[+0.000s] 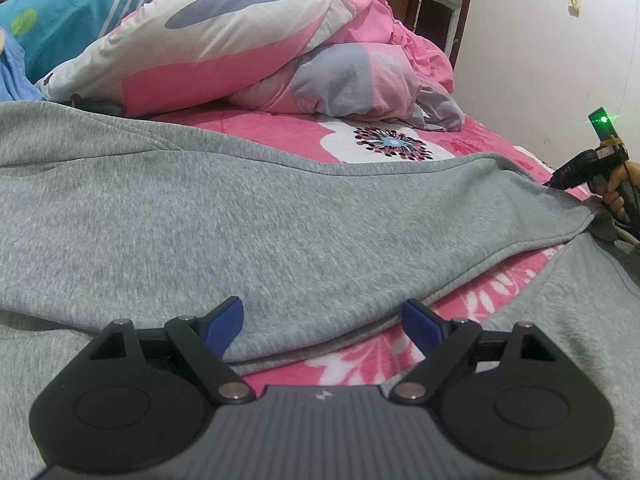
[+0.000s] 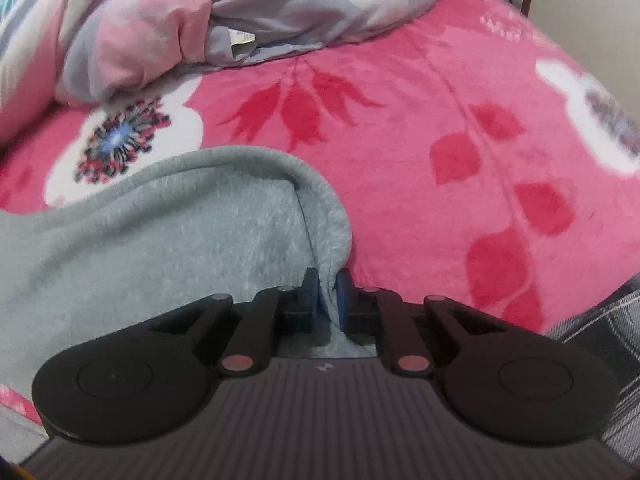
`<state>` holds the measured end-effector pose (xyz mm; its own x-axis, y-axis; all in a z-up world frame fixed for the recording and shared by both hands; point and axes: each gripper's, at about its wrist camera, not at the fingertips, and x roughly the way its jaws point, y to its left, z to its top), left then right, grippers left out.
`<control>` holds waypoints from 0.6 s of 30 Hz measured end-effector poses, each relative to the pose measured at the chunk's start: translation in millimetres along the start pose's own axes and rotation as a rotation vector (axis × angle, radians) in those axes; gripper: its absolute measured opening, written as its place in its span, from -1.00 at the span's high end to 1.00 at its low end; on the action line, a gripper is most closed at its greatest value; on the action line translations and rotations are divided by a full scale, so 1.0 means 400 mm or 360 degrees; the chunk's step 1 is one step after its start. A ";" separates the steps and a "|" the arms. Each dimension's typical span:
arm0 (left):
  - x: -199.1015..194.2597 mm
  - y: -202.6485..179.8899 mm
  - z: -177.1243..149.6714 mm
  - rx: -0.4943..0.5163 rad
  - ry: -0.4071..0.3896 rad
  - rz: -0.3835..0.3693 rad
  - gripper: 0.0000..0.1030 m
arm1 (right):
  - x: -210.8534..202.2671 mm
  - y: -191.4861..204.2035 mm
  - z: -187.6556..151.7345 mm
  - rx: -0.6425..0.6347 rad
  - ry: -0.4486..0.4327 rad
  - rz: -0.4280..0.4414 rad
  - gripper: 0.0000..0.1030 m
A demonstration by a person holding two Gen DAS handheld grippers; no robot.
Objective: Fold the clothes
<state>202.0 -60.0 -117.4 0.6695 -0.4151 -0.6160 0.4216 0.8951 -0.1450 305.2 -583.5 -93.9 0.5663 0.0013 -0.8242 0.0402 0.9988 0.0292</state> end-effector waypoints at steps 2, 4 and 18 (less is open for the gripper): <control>0.000 0.001 0.000 0.0000 -0.0001 0.0000 -0.70 | -0.021 0.044 0.013 -0.0160 -0.0080 -0.0118 0.91; 0.001 -0.001 0.000 0.0002 0.0000 0.0003 -0.70 | -0.045 0.091 0.030 -0.0351 -0.0190 -0.0276 0.91; 0.002 -0.005 0.000 0.0025 0.0007 0.0020 -0.70 | 0.195 0.156 0.109 -0.1114 -0.0263 -0.0999 0.54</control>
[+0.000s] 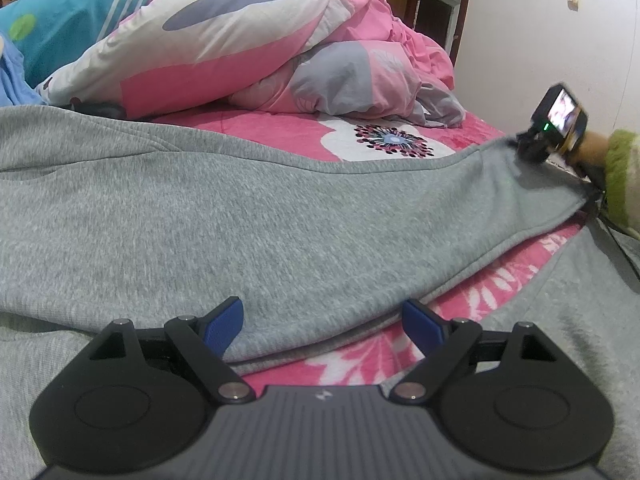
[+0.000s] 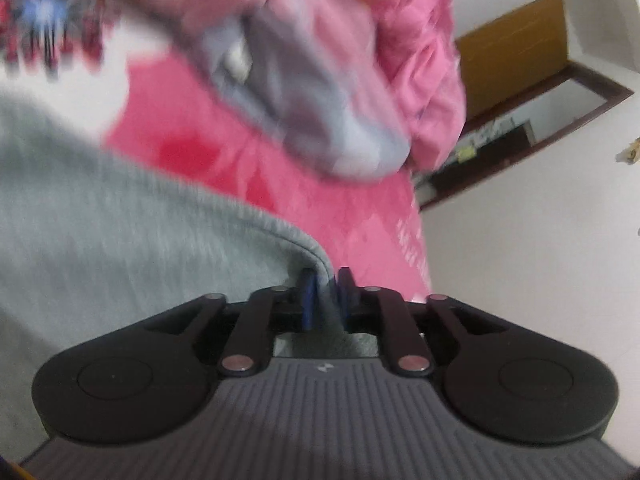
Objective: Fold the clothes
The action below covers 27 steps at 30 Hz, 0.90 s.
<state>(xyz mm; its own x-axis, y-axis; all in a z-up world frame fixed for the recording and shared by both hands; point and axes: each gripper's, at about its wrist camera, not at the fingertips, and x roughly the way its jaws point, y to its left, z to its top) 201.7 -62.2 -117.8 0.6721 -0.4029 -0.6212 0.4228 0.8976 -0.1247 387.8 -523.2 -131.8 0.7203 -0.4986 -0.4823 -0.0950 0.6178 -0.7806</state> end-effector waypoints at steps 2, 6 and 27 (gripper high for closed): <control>0.000 -0.001 0.000 0.0002 0.0000 0.0002 -0.70 | 0.016 -0.003 -0.013 0.0016 0.0058 -0.0011 0.35; 0.001 -0.003 0.000 0.0006 0.0001 0.0006 -0.71 | -0.056 -0.154 -0.039 0.0512 -0.0033 -0.0009 -0.15; 0.002 -0.001 -0.003 0.0001 -0.0005 0.0000 -0.72 | -0.281 -0.169 -0.438 0.2909 0.0269 0.0551 -0.15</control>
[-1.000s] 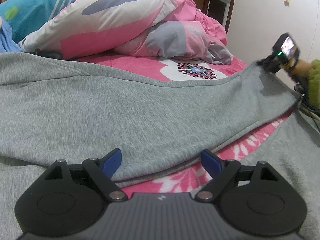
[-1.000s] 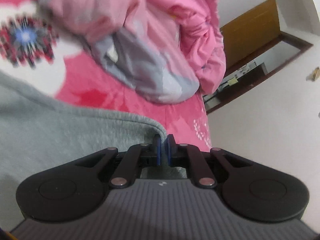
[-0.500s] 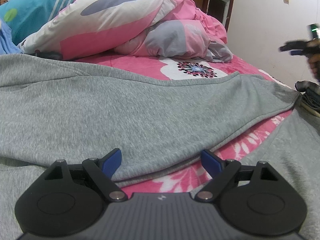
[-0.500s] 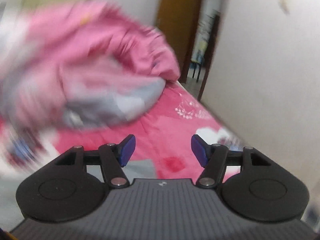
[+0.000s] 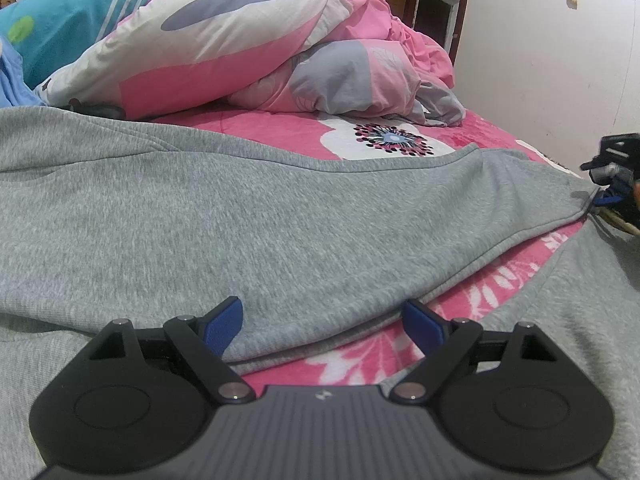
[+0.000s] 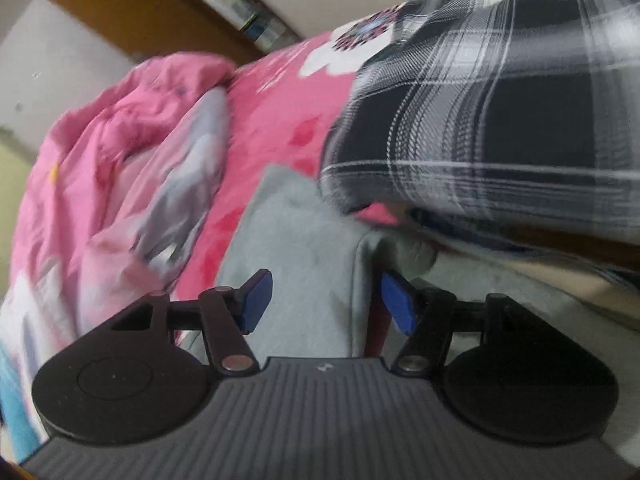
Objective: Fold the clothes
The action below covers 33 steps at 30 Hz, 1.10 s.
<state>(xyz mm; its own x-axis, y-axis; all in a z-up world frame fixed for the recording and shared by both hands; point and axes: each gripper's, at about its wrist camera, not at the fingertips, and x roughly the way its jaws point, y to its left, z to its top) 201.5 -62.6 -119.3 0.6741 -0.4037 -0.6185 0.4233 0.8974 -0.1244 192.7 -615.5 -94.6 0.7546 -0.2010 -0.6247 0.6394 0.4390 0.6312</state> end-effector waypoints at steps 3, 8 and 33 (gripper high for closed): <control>0.001 0.001 -0.001 -0.0006 -0.0005 -0.0008 -0.72 | 0.040 -0.001 -0.020 0.0028 -0.0102 -0.0083 0.20; 0.001 0.000 -0.002 -0.0008 -0.0007 -0.0011 -0.73 | 0.073 0.064 -0.053 -0.0292 -0.0408 -0.0183 0.88; -0.001 -0.003 -0.005 -0.0010 -0.0010 -0.0007 -0.73 | 0.042 0.119 -0.166 -0.1668 -0.0560 -0.0724 0.87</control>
<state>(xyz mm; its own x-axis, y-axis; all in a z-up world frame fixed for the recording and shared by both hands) 199.7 -63.2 -120.4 0.6761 -0.4088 -0.6130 0.4223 0.8968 -0.1322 226.1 -539.6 -105.8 0.5935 -0.6802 -0.4302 0.5503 0.7330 -0.3998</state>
